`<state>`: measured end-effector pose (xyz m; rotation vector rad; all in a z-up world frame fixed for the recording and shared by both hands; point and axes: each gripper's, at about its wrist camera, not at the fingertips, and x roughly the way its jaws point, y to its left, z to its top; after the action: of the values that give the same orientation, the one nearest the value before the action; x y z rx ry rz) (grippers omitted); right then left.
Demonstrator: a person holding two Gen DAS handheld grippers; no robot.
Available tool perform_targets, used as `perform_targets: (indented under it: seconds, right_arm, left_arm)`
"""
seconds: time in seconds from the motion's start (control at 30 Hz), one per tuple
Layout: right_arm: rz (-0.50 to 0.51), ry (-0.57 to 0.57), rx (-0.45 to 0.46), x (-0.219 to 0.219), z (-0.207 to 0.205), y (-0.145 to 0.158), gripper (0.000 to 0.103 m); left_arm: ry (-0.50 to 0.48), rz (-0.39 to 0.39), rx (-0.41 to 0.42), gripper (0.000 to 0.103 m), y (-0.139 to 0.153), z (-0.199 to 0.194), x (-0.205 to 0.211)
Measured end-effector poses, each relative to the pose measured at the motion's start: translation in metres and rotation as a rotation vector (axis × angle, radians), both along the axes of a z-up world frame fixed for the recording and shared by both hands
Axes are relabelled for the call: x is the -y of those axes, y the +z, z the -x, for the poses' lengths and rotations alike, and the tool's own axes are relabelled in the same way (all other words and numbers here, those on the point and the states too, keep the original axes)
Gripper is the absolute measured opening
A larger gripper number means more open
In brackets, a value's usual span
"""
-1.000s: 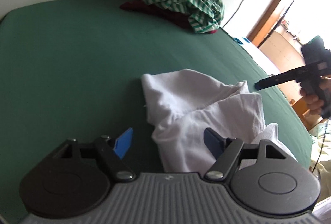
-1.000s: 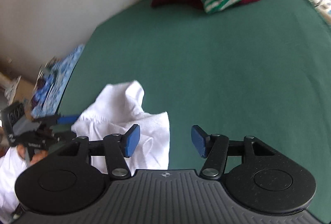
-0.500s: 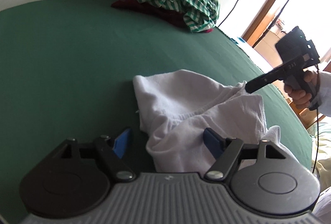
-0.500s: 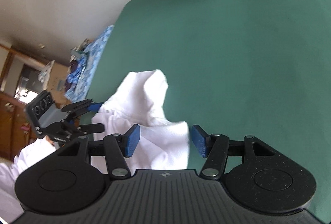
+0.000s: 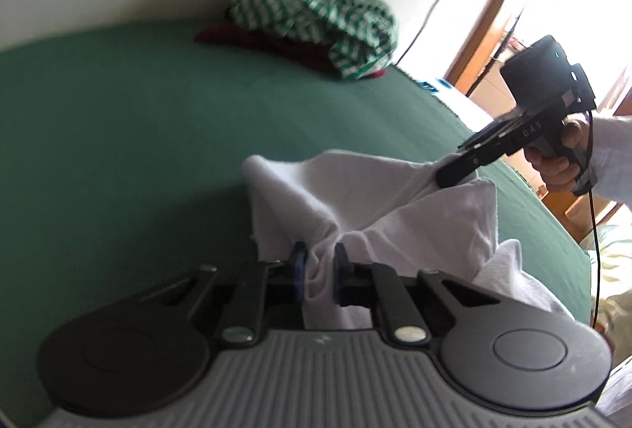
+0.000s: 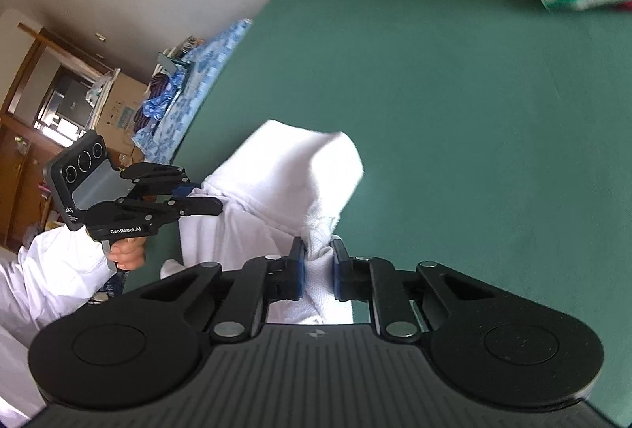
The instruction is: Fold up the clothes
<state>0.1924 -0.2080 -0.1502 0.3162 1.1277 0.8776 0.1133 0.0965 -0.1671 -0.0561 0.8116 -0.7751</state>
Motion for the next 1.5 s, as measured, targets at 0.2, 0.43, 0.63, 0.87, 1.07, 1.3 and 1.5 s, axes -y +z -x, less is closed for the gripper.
perform_targets:
  seconds: [0.2,0.43,0.63,0.87,1.07,1.3,1.5]
  right_arm:
    - [-0.036,0.001,0.132,0.0,0.029,0.031,0.013]
    - [-0.018,0.12,0.227,-0.001,0.078,0.055,0.013]
    - [0.072,0.279,0.251,-0.004,0.118,0.055,0.013]
    - [0.157,0.371,0.236,0.0,0.16,0.023,0.013]
    - [0.247,0.374,0.302,-0.015,0.196,-0.006,0.014]
    - [0.261,0.268,0.54,-0.012,0.238,0.033,0.046]
    - [0.345,0.257,0.721,-0.039,0.257,0.026,0.042]
  left_arm:
    - [-0.022,0.021,0.099,0.007,0.039,0.03,-0.012]
    - [-0.093,-0.05,0.251,0.007,0.08,0.102,-0.011]
    - [-0.167,-0.169,0.299,0.007,0.077,0.172,0.012]
    - [-0.27,-0.354,0.262,0.008,0.031,0.229,0.04]
    - [-0.238,-0.443,0.332,0.015,0.014,0.242,0.052]
    - [-0.204,-0.478,0.376,0.038,0.048,0.263,0.044]
    - [-0.15,-0.508,0.447,0.048,0.051,0.259,0.062]
